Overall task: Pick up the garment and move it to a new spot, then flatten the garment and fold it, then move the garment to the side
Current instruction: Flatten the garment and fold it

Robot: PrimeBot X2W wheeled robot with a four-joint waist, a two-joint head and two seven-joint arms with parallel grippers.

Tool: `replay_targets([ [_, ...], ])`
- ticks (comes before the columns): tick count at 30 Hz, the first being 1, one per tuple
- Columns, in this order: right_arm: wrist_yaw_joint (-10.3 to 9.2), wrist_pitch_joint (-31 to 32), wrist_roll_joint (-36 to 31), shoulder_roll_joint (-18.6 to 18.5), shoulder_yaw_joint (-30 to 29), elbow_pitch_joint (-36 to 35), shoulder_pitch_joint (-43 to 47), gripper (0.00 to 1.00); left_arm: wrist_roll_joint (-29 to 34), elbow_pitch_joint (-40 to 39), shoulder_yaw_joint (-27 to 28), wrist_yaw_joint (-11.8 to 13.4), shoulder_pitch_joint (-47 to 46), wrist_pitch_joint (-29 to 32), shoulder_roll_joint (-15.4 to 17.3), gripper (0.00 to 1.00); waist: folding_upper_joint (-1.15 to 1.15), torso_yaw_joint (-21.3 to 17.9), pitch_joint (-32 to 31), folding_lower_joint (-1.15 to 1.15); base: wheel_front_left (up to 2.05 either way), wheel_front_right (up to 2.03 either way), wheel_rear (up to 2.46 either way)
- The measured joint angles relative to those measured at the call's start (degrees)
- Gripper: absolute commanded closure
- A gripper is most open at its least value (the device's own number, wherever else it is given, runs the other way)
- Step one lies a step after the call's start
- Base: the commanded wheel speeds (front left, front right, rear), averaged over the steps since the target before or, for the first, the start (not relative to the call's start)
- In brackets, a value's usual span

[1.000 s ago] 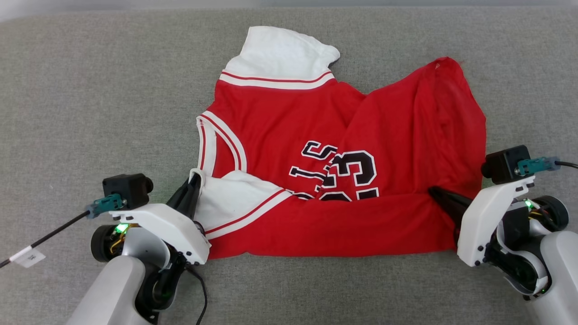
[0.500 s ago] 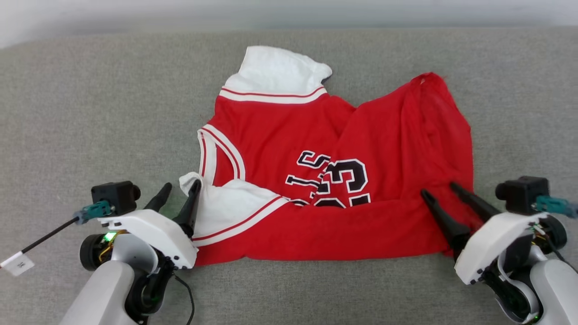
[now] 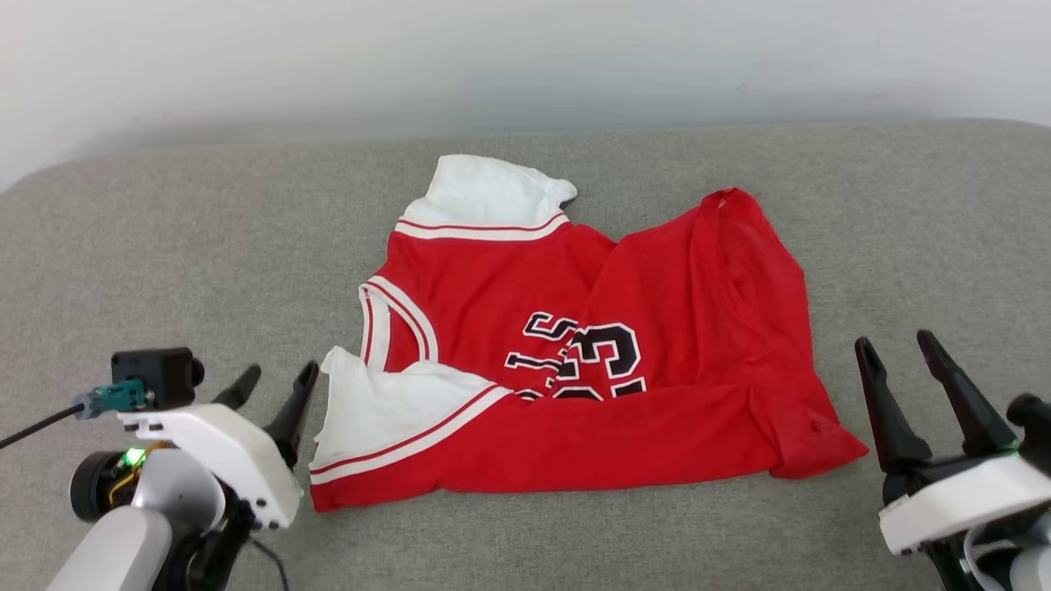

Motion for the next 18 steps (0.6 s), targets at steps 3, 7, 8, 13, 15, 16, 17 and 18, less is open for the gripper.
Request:
replay_targets([
  [3,0.00,1.7,-2.2,1.9,-2.3,-4.1,4.4,0.00,-2.3,-3.3,-1.9,0.5,3.6,9.5,4.0,0.00,0.00,-0.9,-1.4,0.00,0.00,0.00,0.00],
  [7,0.00,3.1,-3.3,3.3,-2.6,-7.1,6.4,0.00,-4.4,-3.7,-3.6,1.2,6.7,15.5,5.4,0.00,0.00,-2.2,-1.5,-0.01,0.00,0.00,0.00],
  [8,0.00,3.4,-3.4,3.7,-2.6,-7.6,6.6,0.00,-4.8,-3.4,-3.9,1.5,7.0,16.4,5.4,0.00,0.00,-2.5,-1.5,-0.01,0.00,0.00,0.00],
  [13,0.00,4.7,-3.9,4.7,-2.6,-9.5,7.2,0.00,-5.9,-0.7,-3.9,1.5,6.6,16.6,4.3,0.00,0.00,-3.4,0.1,-0.01,0.00,0.00,0.00],
  [15,0.00,5.1,-3.8,4.9,-2.7,-10.1,7.1,0.00,-6.4,0.6,-3.8,0.8,5.0,16.4,3.5,0.00,0.00,-3.6,1.0,-0.01,0.00,0.00,0.00],
  [16,0.00,5.1,-3.8,4.9,-2.7,-10.1,7.1,0.00,-6.4,0.6,-3.8,0.8,5.0,16.4,3.5,0.00,0.00,-3.6,1.0,-0.01,0.00,0.00,0.00],
  [17,0.00,5.6,-3.8,4.8,-2.9,-10.5,7.0,0.00,-6.9,2.0,-4.0,-0.2,3.4,16.6,3.0,0.00,0.00,-3.8,2.0,-0.01,0.00,0.00,0.00],
  [18,0.00,6.0,-3.7,4.8,-3.0,-10.7,6.9,0.00,-6.9,2.8,-4.2,-0.6,2.5,16.9,3.0,0.00,0.00,-3.9,2.5,-0.01,0.00,0.00,0.00],
])
